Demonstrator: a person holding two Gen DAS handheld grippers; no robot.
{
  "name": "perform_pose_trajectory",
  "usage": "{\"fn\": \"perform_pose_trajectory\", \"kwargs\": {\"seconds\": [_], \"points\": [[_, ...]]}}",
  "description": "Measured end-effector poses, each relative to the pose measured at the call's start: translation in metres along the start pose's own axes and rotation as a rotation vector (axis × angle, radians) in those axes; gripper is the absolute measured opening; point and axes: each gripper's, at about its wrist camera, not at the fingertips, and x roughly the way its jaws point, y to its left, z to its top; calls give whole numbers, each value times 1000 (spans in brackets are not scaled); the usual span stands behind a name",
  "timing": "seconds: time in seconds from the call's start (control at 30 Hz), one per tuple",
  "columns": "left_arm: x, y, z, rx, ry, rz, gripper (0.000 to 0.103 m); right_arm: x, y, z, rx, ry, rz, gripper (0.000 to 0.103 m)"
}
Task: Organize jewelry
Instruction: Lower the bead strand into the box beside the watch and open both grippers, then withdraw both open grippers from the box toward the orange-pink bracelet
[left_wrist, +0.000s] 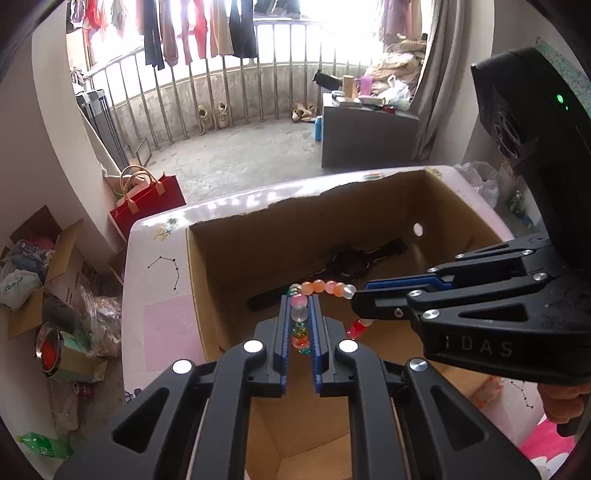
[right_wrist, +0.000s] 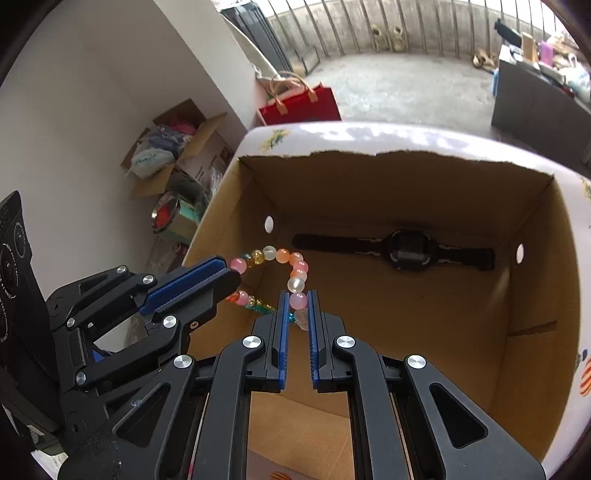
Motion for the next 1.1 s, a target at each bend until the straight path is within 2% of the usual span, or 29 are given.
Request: {"fn": "perform_pose_trajectory", "kwargs": {"seconds": [0.13, 0.23, 0.33, 0.47, 0.6, 0.73, 0.8, 0.87, 0.97, 1.1], "points": [[13, 5, -3, -12, 60, 21, 10, 30, 1, 1, 49, 98, 4, 10], [14, 6, -5, -4, 64, 39, 10, 40, 1, -1, 63, 132, 13, 15], [10, 9, -8, -14, 59, 37, 15, 47, -2, 2, 79, 126, 26, 16], [-5, 13, -10, -28, 13, 28, 21, 31, -4, -2, 85, 49, 43, 21], [-43, 13, -20, -44, -94, -6, 27, 1, -2, -9, 66, -54, 54, 26], [-100, 9, -44, -54, -244, -57, 39, -54, 1, -39, 27, -202, 88, 31], [-124, 5, -63, -58, -304, -82, 48, -81, -1, -59, 11, -274, 108, 36], [-140, 0, -81, -57, -340, -101, 54, -103, -5, -84, 11, -330, 130, 39], [-145, -9, -109, -69, -351, -101, 58, -121, -17, -122, 40, -367, 164, 41], [-121, -20, -131, -83, -278, -52, 58, -117, -40, -158, 122, -338, 152, 42]]}}
